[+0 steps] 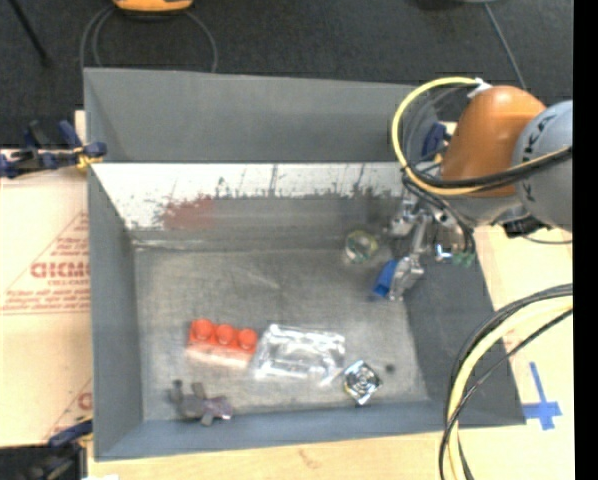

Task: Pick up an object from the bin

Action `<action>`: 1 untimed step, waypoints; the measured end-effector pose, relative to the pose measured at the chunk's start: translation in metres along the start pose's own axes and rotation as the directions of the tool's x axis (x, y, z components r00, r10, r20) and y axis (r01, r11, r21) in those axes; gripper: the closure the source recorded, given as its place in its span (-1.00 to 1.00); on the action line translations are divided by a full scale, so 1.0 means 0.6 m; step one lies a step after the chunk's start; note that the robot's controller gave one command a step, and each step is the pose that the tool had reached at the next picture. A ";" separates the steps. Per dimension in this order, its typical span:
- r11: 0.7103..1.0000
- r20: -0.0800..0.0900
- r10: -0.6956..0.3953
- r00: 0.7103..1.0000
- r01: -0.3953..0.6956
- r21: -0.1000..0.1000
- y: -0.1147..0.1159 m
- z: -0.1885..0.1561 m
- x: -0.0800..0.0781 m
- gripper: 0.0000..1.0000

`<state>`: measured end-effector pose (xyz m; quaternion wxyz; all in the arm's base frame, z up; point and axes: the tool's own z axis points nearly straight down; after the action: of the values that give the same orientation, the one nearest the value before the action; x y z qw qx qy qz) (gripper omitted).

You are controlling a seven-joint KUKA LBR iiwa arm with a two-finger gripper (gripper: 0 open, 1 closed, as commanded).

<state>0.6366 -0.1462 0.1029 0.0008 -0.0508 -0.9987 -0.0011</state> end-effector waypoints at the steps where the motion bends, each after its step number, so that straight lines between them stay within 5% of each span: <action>1: 0.978 0.008 -0.208 0.978 0.208 0.005 -0.019 0.047 -0.009 -1.00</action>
Offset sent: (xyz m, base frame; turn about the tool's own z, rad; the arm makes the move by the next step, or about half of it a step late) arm 0.0024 -0.0108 -0.0306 -0.2106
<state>0.6409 -0.1584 0.0748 -0.0033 0.0537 -0.9986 0.0010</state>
